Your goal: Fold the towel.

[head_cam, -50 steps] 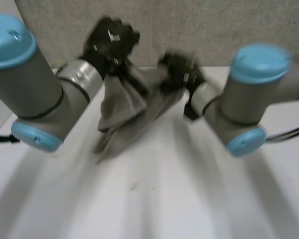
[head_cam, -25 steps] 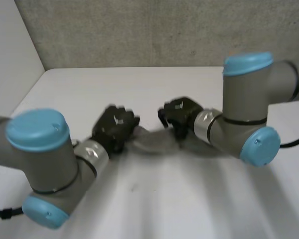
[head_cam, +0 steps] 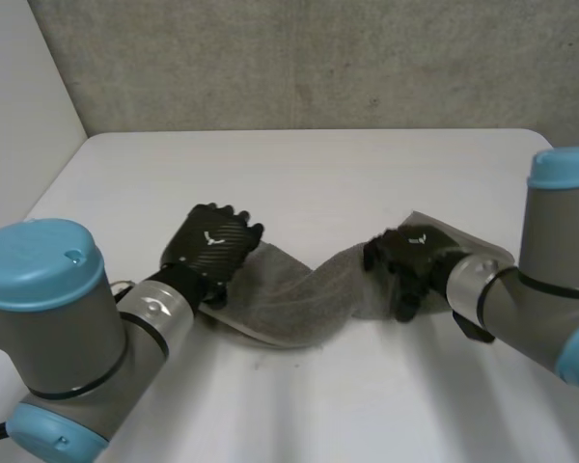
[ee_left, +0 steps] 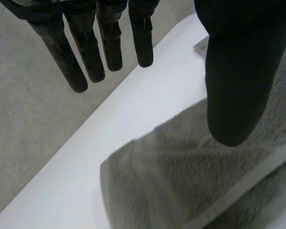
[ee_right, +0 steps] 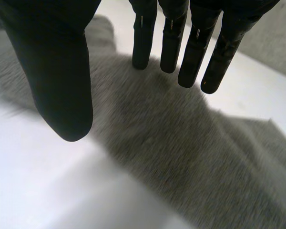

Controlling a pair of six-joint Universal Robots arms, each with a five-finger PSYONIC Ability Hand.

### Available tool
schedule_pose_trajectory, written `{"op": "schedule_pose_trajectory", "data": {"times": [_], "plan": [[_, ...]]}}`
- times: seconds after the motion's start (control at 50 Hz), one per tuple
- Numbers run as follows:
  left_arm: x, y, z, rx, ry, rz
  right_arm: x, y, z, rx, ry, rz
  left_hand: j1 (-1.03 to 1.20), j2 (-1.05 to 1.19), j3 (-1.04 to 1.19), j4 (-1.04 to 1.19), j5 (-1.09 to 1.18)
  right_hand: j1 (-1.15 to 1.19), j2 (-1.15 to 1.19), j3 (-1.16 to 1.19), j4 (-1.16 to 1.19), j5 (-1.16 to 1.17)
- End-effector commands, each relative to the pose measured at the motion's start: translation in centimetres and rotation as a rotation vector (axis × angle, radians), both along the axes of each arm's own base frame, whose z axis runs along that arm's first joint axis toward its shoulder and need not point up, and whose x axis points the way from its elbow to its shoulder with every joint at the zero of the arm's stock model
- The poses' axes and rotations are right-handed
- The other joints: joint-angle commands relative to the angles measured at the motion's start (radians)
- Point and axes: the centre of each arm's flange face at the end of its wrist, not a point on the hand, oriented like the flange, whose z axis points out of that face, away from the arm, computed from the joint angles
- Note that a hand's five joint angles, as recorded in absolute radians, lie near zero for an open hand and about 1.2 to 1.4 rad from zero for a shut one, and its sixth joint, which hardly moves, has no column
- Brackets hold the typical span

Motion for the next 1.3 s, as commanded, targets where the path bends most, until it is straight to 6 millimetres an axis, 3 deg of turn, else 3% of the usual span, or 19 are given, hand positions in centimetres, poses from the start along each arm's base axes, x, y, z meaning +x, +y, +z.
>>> {"op": "schedule_pose_trajectory", "data": {"times": [0.02, 0.14, 0.38, 0.68, 0.72, 0.74, 0.78, 0.84, 0.9, 0.96, 1.06, 1.12, 1.2, 1.28, 1.3], "plan": [[2.6, -2.5, -1.0, 0.033, -0.014, 0.102, -2.1, 1.5, -0.6, 0.062, -0.012, -0.005, 0.058, 0.059, 0.058, 0.061, 0.062, 0.129, 0.069, 0.076, 0.079, 0.079], [4.0, -4.6, -2.7, 0.101, 0.004, 0.059, -3.3, 2.2, -1.0, 0.031, -0.044, -0.019, 0.087, 0.089, 0.087, 0.09, 0.091, 0.132, 0.072, 0.079, 0.082, 0.082], [3.4, -4.9, -5.9, 0.199, 0.012, -0.058, -3.3, 2.7, -1.8, 0.043, -0.044, -0.016, 0.19, 0.191, 0.19, 0.193, 0.194, 0.132, 0.072, 0.079, 0.082, 0.082], [2.5, -6.6, -7.2, 0.175, 0.014, -0.073, -3.4, 2.8, -2.2, 0.039, -0.044, -0.017, 0.302, 0.303, 0.302, 0.305, 0.306, 0.132, 0.072, 0.079, 0.082, 0.082], [2.3, -6.9, -7.0, 0.167, 0.019, -0.074, -3.4, 2.8, -2.2, 0.037, -0.045, -0.019, 0.561, 0.563, 0.561, 0.564, 0.565, 0.132, 0.072, 0.079, 0.082, 0.082], [2.3, -6.9, -7.0, 0.167, 0.019, -0.074, -3.4, 2.8, -2.2, 0.037, -0.045, -0.019, 0.563, 0.564, 0.563, 0.566, 0.567, 0.132, 0.072, 0.079, 0.082, 0.082], [2.1, -7.0, -6.6, 0.153, 0.028, -0.077, -3.4, 2.8, -2.2, 0.039, -0.044, -0.017, 0.975, 0.976, 0.975, 0.978, 0.979, 0.132, 0.072, 0.079, 0.082, 0.082], [1.9, -7.1, -6.1, 0.139, 0.035, -0.077, -3.4, 2.8, -2.3, 0.041, -0.043, -0.019, 0.977, 0.978, 0.977, 0.979, 0.98, 0.132, 0.072, 0.079, 0.082, 0.082], [1.1, -6.4, -2.5, 0.046, 0.064, -0.102, -3.5, 2.7, -2.4, 0.049, -0.045, -0.039, 0.977, 0.978, 0.977, 0.979, 0.98, 0.127, 0.066, 0.073, 0.076, 0.077], [1.0, -6.0, -1.0, 0.011, 0.076, -0.111, -3.5, 2.5, -2.2, 0.05, -0.056, -0.06, 0.977, 0.978, 0.977, 0.979, 0.98, 0.115, 0.055, 0.061, 0.064, 0.065], [0.1, -3.6, 3.6, -0.076, 0.13, -0.141, -3.1, 1.4, -0.7, 0.158, -0.273, -0.204, 0.977, 0.978, 0.977, 0.979, 0.98, 0.065, 0.005, 0.012, 0.014, 0.015], [-0.1, -2.8, 4.8, -0.094, 0.145, -0.14, -2.8, 1.2, -0.3, 0.179, -0.323, -0.221, 0.977, 0.978, 0.977, 0.979, 0.98, 0.059, -0.001, 0.006, 0.008, 0.009], [-0.6, -1.0, 7.4, -0.115, 0.18, -0.137, -1.7, 0.5, 0.8, 0.181, -0.398, -0.214, 0.977, 0.978, 0.977, 0.979, 0.98, 0.033, -0.028, -0.021, -0.018, -0.017], [-1.4, 0.3, 8.4, -0.108, 0.205, -0.166, 0.3, 0.4, -0.1, 0.18, -0.385, -0.17, 0.977, 0.978, 0.977, 0.979, 0.98, 0.053, -0.007, 0.0, 0.002, 0.003], [-1.6, 0.9, 8.8, -0.108, 0.216, -0.178, 1.7, 0.5, -0.7, 0.176, -0.372, -0.14, 0.977, 0.978, 0.977, 0.979, 0.98, 0.079, 0.019, 0.026, 0.028, 0.029]]}}
